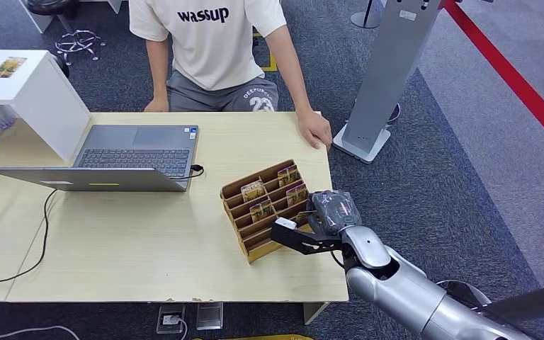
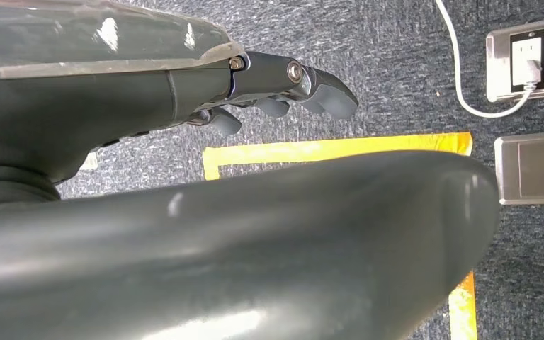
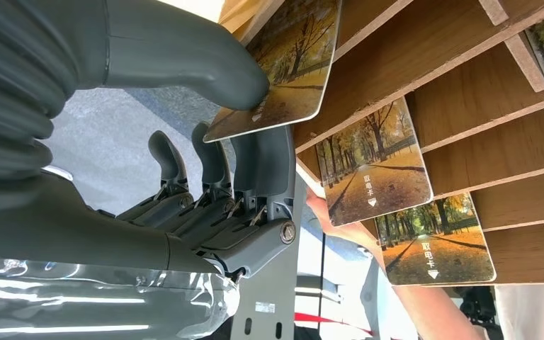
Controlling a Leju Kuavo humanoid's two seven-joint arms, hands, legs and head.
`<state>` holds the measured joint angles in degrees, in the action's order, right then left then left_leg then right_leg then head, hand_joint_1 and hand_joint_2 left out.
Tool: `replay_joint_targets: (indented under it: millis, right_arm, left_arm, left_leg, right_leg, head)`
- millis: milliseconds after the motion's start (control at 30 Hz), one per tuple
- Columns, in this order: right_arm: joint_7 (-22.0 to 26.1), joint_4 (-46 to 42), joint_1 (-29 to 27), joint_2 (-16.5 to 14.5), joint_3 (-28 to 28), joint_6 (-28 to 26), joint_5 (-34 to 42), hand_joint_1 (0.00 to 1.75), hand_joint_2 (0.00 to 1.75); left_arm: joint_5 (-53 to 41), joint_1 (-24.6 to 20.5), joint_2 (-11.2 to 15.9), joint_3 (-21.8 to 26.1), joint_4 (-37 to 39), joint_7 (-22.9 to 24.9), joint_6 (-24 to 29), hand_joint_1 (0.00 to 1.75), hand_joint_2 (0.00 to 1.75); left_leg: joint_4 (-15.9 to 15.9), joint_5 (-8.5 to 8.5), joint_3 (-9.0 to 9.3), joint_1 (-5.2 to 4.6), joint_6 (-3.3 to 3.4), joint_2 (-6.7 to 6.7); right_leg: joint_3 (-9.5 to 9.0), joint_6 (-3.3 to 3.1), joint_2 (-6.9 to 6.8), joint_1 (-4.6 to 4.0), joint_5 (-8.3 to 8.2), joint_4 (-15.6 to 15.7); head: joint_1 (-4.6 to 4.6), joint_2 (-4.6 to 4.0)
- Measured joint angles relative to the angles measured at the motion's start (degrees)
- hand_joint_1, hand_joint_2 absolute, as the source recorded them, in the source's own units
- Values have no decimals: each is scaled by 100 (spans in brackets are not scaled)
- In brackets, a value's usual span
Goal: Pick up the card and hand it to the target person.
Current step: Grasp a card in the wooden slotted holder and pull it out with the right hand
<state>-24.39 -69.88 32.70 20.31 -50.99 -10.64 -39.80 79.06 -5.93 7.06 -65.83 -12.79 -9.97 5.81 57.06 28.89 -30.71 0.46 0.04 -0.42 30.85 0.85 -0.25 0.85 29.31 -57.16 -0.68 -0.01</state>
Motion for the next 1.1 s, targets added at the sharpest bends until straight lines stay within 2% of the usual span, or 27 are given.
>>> replay_joint_targets:
  millis: [500,667,867,1100]
  right_arm:
    - [57,4,29,-7,-2,55,175,136,175]
    - [-55,-103,71,30,16,159,342,136,175]
    - [-413,-640,223,256,110,491,407,136,175]
    - [-752,-1679,430,588,426,720,348,136,175]
  left_arm:
    - [-3,0,0,3,0,-102,-53,0,0]
    - [7,2,5,14,1,-104,-58,0,0]
    - [10,10,30,24,2,-113,-66,0,0]
    - [13,24,40,28,2,-118,-68,0,0]
  left_leg:
    - [0,0,-1,0,0,0]
    - [0,0,-1,0,0,0]
    - [1,0,0,0,0,0]
    - [1,0,0,0,0,0]
  right_leg:
    - [0,0,0,0,0,0]
    - [1,0,0,0,0,0]
    - [1,0,0,0,0,0]
    - [2,0,0,0,0,0]
  head:
    - [0,-1]
    - [-1,-2]
    - [0,-2]
    - [-3,0]
